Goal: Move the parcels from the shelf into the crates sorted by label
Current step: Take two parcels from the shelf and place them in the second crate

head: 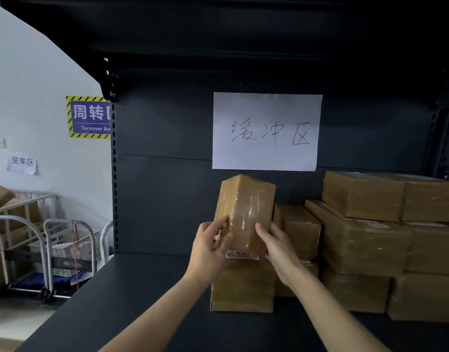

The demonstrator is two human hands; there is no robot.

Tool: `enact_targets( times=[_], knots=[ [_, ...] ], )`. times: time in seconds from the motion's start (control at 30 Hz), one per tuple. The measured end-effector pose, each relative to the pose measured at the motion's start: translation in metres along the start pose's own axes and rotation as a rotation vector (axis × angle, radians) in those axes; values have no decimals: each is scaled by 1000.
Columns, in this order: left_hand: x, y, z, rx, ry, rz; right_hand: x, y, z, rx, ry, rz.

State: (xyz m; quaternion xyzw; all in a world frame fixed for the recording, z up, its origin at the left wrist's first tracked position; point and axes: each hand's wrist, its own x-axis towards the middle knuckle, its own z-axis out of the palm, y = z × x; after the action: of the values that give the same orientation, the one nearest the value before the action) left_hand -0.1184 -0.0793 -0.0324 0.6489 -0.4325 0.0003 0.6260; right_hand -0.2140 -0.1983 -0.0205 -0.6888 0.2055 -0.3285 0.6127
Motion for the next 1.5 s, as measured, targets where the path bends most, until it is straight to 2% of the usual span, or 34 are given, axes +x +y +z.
enact_targets(
  times=[0.1,0.17,0.27,0.37,0.5,0.67,0.83,0.97,1.1,1.23,1.4,1.5],
  knots=[
    [3,-4,3,73,-8,38,0,7,-14,238,43,95],
    [7,-8,4,70,-4,-46,-3,11,-19,282,48,103],
    [14,-12,2,-159,-100,-280,-3,14,-19,202,83,88],
    [16,-18,4,-138,-170,-348,-2,14,-19,37,160,35],
    [13,-22,5,-36,-104,-288,-3,10,-16,-126,208,-116],
    [8,-11,-2,22,74,-141,-1,7,-11,186,-77,33],
    [1,3,-3,-74,-54,-27,7,14,-10,391,-64,88],
    [-1,4,-5,-157,-41,18,13,19,-14,443,-16,110],
    [-3,4,-10,-362,-88,-142,13,18,-14,387,-3,64],
    [-4,3,-21,-417,-126,-161,13,11,-4,259,42,54],
    [-5,-10,-55,-385,-22,-168,13,-6,34,-98,77,-126],
    [-8,-30,-82,-306,71,-172,9,-15,72,-195,-47,-219]
  ],
)
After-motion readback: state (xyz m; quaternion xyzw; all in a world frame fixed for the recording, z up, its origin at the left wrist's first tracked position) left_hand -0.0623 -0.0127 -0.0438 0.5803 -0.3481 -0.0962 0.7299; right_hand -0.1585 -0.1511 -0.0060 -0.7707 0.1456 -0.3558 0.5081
